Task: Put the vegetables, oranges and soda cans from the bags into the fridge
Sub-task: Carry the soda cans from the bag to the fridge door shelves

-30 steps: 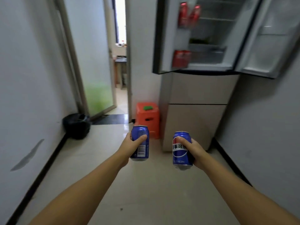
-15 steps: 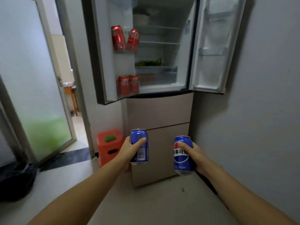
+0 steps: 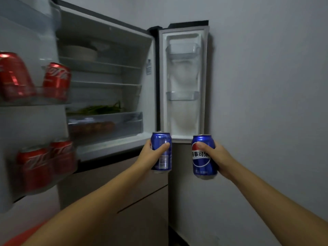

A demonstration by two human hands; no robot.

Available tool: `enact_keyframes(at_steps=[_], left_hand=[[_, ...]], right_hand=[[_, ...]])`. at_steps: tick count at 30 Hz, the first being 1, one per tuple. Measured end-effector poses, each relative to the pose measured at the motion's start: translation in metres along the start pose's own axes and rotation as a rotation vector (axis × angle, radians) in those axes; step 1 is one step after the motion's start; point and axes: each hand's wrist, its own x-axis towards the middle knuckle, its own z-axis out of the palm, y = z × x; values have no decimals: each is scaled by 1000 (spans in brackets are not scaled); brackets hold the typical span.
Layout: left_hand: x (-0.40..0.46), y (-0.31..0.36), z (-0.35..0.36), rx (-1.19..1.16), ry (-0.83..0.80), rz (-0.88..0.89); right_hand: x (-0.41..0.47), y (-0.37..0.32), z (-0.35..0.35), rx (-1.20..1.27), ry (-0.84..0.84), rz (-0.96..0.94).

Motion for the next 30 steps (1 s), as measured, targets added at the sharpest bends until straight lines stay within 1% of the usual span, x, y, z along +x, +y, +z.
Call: enact_keyframes(at_steps=[4, 7, 9, 11, 17, 21, 23, 26, 30], left_hand=[[84, 19, 30, -73, -38, 105], [149, 36, 44, -85, -60, 170], [191, 50, 47, -91, -56, 216], [229, 64, 47, -111, -41, 268], [338, 121, 47, -155, 12, 490], [388, 149, 60, -111, 12, 582], [410, 150, 66, -95, 11, 589], [438, 131, 71, -32, -8, 565], [461, 100, 67, 62, -36, 532]], right_hand=[[85, -21, -30, -24, 54, -130], [148, -39, -49, -43, 39, -199], [190, -54, -58, -83, 19, -258], [227, -70, -66, -81, 34, -311], [313, -117, -72, -41, 188, -597], [363, -142, -59, -38, 318, -734], [390, -143, -49, -64, 352, -753], [425, -123, -38, -152, 379, -736], [447, -88, -35, -238, 349, -672]])
